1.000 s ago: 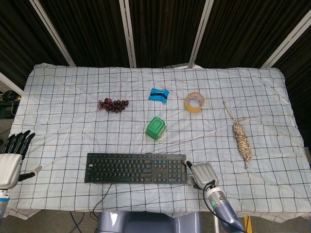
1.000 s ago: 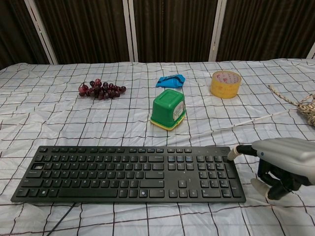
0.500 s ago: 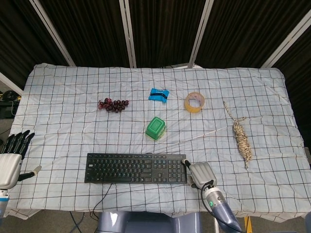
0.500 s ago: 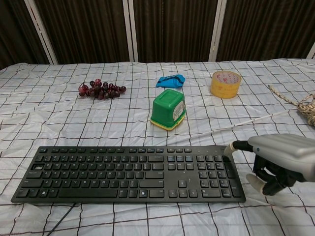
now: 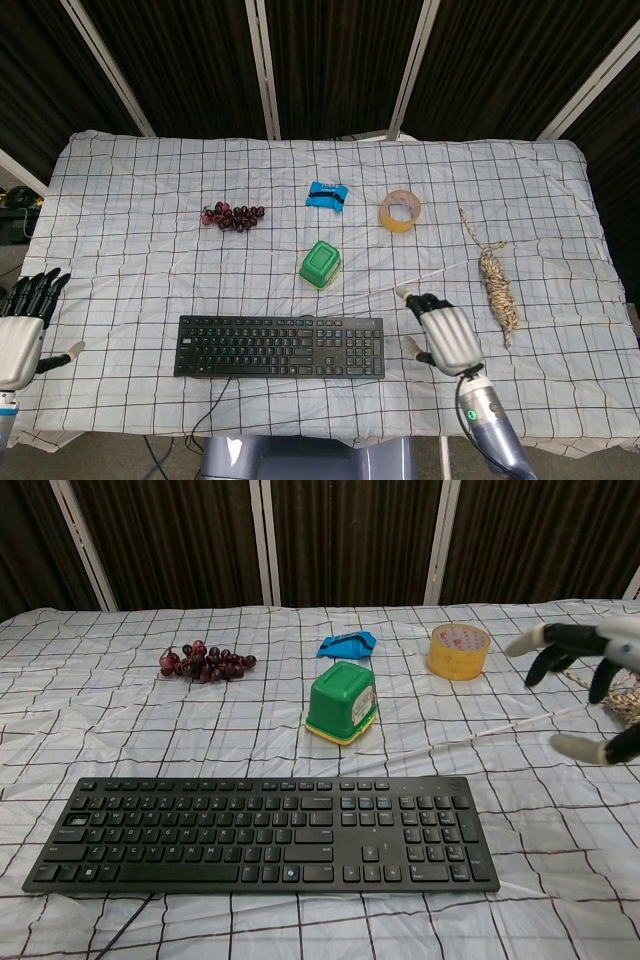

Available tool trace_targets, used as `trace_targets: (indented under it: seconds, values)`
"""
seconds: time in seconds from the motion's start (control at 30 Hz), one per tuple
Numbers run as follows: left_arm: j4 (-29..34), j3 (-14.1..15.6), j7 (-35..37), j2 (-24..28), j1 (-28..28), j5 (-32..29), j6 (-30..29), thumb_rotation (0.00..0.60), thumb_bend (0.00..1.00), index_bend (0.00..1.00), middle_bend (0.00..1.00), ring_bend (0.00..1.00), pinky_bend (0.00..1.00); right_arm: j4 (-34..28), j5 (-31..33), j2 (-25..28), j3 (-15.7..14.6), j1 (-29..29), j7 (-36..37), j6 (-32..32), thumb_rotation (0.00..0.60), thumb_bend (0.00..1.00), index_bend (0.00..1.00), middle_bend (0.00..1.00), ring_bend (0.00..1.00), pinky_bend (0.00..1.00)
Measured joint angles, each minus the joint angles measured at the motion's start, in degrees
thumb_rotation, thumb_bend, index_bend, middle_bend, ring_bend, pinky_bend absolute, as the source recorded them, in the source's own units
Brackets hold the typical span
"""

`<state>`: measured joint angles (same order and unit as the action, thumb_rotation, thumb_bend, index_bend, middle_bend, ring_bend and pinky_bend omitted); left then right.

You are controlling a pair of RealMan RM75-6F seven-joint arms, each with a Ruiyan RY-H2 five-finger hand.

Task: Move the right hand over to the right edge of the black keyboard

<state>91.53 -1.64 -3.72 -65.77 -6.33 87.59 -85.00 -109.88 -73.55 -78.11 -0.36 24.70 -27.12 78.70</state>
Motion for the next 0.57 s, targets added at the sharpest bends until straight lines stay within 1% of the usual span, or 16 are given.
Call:
trace_targets:
  seconds: [0.03,0.1,0.17,0.33,0.4,0.47,0.57]
  values:
    - [-0.01,0.02,-0.03,-0.03,0.01,0.11,-0.07,0.6,0.12,0.0,0.0,0.0,0.0,0.24,-1.26,2.08,-0.73,-0.94,2.02,0.62,0.6,0.19,0.03,0.0,0.0,0.06]
    - [-0.08,0.07,-0.09,-0.1,0.04,0.4,-0.29,0.6,0.12,0.0,0.0,0.0,0.0,0.82,-3.1,5.08,-2.06,-2.56,4.56,1.69,0.6,0.16,0.0,0.0,0.0,0.02]
    - [-0.19,0.1,-0.16,-0.14,0.09,0.52,-0.46,0.6,0.12,0.0,0.0,0.0,0.0,2.25,-5.53,7.84,-3.56,-4.48,6.45,3.4,0.6,0.14,0.0,0.0,0.0,0.0]
    - [-0.39,0.08,-0.58,-0.2,0.14,0.34,-0.42,0.6,0.12,0.0,0.0,0.0,0.0,8.38,-10.1,10.14,-5.57,-9.45,10.05,9.11,0.6,0.12,0.0,0.0,0.0,0.0]
    - [-0.44,0.06,-0.8,-0.31,0.14,0.32,-0.45,0.6,0.12,0.0,0.0,0.0,0.0,10.2,-10.65,10.47,-5.66,-11.19,11.56,11.15,0.6,0.12,0.0,0.0,0.0,0.0]
    - [-0.45,0.02,-0.89,-0.39,0.16,0.32,-0.55,0.6,0.12,0.0,0.0,0.0,0.0,11.96,-10.59,10.24,-5.12,-12.89,12.36,13.11,0.6,0.12,0.0,0.0,0.0,0.0]
    - [-0.57,0.12,-0.7,-0.43,0.21,0.44,-0.57,0.6,0.12,0.0,0.0,0.0,0.0,13.6,-10.07,9.34,-3.77,-14.08,13.19,13.59,0.6,0.12,0.0,0.0,0.0,0.0]
